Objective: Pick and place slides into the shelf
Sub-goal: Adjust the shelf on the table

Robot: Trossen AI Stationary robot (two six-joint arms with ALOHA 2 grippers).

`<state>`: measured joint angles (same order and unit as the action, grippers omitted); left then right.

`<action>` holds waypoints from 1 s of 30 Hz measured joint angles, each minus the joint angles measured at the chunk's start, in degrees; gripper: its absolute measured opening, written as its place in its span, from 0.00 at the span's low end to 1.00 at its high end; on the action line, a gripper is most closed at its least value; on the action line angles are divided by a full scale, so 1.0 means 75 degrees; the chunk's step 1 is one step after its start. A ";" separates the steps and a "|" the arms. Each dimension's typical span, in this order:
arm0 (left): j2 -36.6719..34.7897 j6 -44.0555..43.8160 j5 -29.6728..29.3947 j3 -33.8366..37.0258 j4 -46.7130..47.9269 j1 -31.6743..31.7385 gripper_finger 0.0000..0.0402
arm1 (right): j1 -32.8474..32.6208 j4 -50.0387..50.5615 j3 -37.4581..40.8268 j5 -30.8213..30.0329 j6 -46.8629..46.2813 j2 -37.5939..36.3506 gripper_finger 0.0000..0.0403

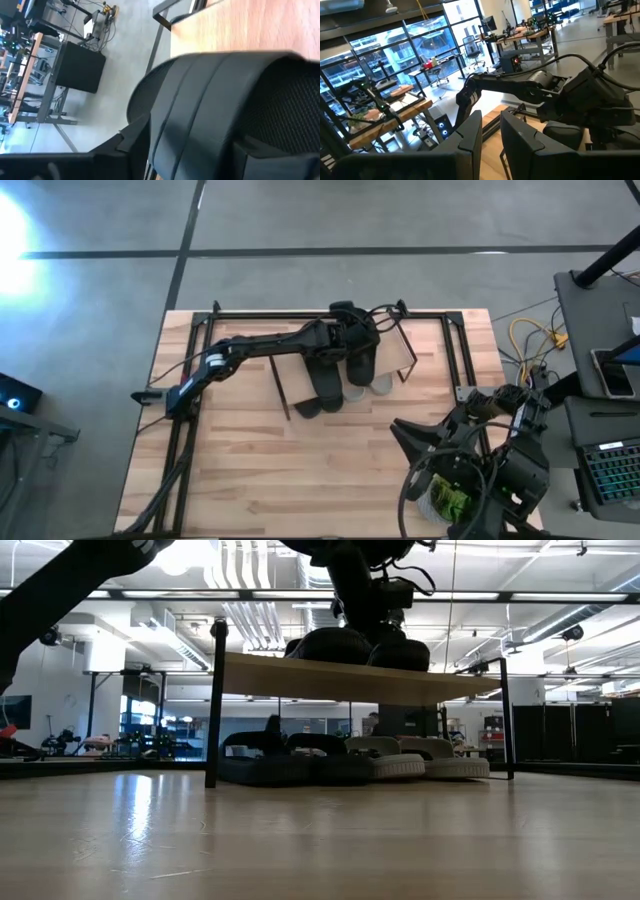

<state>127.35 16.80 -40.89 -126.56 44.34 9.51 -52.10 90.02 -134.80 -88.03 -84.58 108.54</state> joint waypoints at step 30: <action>-0.2403 -0.2245 0.2680 0.0073 0.3287 -0.1716 0.43 | 0.0127 -0.0006 0.0021 0.1189 -0.0644 0.0014 0.16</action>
<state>109.33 -0.04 -20.79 -126.01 69.00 -3.36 -51.14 89.97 -134.64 -79.11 -89.41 108.64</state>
